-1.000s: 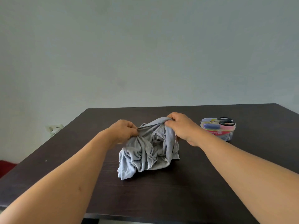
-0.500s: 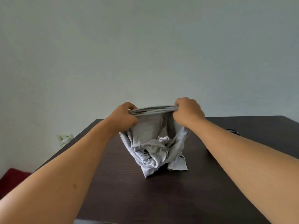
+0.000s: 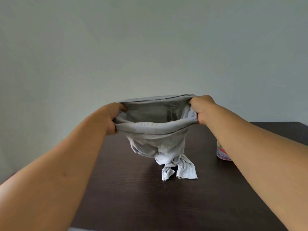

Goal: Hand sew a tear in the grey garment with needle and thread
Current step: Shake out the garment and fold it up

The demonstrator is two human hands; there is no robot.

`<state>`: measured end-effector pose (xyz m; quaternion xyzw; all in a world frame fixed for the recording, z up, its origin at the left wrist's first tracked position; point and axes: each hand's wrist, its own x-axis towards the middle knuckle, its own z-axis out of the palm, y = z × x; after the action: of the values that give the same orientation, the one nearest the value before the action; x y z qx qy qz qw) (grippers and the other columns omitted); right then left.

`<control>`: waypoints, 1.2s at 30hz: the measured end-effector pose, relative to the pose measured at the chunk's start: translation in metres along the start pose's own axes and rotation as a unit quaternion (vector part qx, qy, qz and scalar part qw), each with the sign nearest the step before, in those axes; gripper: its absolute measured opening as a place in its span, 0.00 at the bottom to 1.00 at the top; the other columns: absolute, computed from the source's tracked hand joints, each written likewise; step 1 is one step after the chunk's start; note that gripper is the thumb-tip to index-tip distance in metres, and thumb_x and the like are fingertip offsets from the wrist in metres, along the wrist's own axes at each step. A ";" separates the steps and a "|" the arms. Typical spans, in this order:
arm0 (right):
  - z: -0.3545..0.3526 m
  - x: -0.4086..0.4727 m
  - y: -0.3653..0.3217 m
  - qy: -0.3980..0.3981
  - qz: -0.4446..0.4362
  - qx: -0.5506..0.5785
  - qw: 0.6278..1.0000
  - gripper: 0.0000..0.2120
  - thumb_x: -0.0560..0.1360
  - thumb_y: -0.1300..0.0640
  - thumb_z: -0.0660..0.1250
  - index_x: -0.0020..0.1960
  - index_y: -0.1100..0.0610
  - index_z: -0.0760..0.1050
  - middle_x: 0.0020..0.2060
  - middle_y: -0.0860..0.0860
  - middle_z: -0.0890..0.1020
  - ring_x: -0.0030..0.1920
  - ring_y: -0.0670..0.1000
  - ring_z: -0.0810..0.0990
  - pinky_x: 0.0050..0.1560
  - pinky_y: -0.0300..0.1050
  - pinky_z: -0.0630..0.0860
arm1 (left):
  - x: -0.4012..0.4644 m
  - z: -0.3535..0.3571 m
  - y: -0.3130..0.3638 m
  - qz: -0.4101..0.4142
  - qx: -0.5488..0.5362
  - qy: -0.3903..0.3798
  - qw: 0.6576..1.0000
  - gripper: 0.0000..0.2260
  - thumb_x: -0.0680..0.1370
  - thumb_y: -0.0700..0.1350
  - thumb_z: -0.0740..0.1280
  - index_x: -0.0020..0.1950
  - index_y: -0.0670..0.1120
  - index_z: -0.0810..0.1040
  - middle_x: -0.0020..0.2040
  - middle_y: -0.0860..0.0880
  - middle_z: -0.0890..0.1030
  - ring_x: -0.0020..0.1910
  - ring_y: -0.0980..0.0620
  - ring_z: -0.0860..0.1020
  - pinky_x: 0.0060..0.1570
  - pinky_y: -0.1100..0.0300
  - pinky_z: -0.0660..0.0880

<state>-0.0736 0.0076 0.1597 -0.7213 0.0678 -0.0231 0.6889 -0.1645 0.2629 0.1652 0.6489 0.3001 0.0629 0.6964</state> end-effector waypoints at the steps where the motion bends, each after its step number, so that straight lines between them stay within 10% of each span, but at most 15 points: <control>1: 0.001 -0.001 -0.001 -0.021 0.000 0.002 1.000 0.05 0.76 0.62 0.65 0.41 0.61 0.75 0.39 0.55 0.80 0.41 0.54 0.79 0.41 0.42 0.76 | -0.001 0.000 0.000 0.007 0.014 -0.001 1.000 0.07 0.76 0.42 0.68 0.52 0.45 0.80 0.48 0.46 0.85 0.45 0.46 0.83 0.45 0.54 0.81; 7: 0.010 -0.002 -0.011 -0.105 -0.036 0.010 0.994 0.07 0.73 0.61 0.69 0.51 0.60 0.78 0.49 0.56 0.81 0.52 0.56 0.81 0.54 0.49 0.79 | -0.005 0.002 -0.004 0.146 0.254 0.097 0.951 0.03 0.76 0.38 0.65 0.48 0.41 0.77 0.41 0.45 0.75 0.35 0.48 0.71 0.34 0.60 0.66; 12: 0.038 -0.022 -0.022 -0.185 -0.110 0.001 0.977 0.07 0.73 0.66 0.64 0.47 0.60 0.79 0.44 0.59 0.82 0.43 0.57 0.81 0.48 0.50 0.79 | -0.022 0.035 -0.011 0.168 0.366 -0.164 0.901 0.26 0.71 0.51 0.78 0.67 0.54 0.75 0.61 0.54 0.78 0.62 0.53 0.74 0.55 0.54 0.68; 16: 0.038 -0.034 -0.018 -0.331 -0.069 -0.061 0.939 0.11 0.64 0.66 0.64 0.46 0.62 0.78 0.43 0.62 0.80 0.45 0.60 0.80 0.55 0.57 0.78 | -0.018 0.059 -0.033 0.187 0.365 -0.232 0.882 0.15 0.74 0.47 0.76 0.59 0.47 0.80 0.54 0.49 0.85 0.52 0.54 0.81 0.53 0.62 0.77; 20: 0.008 -0.022 0.009 -0.536 0.031 -0.199 0.820 0.19 0.66 0.60 0.67 0.56 0.64 0.77 0.55 0.66 0.78 0.55 0.62 0.77 0.69 0.59 0.68 | -0.011 0.058 -0.063 0.060 0.436 -0.347 0.828 0.09 0.76 0.44 0.74 0.55 0.44 0.83 0.48 0.47 0.85 0.45 0.50 0.82 0.50 0.54 0.78; 24: -0.005 -0.014 0.047 -0.454 0.135 -0.384 0.792 0.23 0.74 0.39 0.67 0.52 0.59 0.79 0.40 0.58 0.83 0.37 0.56 0.81 0.47 0.51 0.77 | -0.003 0.054 -0.078 -0.019 0.402 -0.406 0.820 0.15 0.75 0.49 0.75 0.60 0.47 0.81 0.55 0.46 0.84 0.49 0.48 0.82 0.47 0.53 0.77; 30: -0.003 -0.003 0.097 -0.295 0.026 -0.565 0.770 0.15 0.80 0.49 0.62 0.56 0.59 0.79 0.43 0.54 0.85 0.36 0.54 0.82 0.36 0.46 0.77 | 0.037 0.043 -0.100 0.169 0.424 -0.101 0.884 0.03 0.77 0.40 0.69 0.47 0.46 0.83 0.43 0.49 0.83 0.39 0.53 0.80 0.35 0.61 0.75; 36: 0.019 0.005 0.122 -0.228 -0.112 -0.491 0.833 0.21 0.77 0.58 0.67 0.70 0.57 0.72 0.65 0.54 0.76 0.61 0.56 0.77 0.62 0.51 0.75 | 0.065 0.045 -0.125 0.114 0.470 -0.096 0.870 0.32 0.76 0.54 0.72 0.76 0.44 0.66 0.72 0.45 0.72 0.66 0.45 0.75 0.65 0.51 0.73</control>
<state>-0.0748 0.0203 0.0367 -0.9521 -0.1698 0.1018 0.2328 -0.1274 0.2355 0.0244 0.9319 0.1499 -0.0690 0.3229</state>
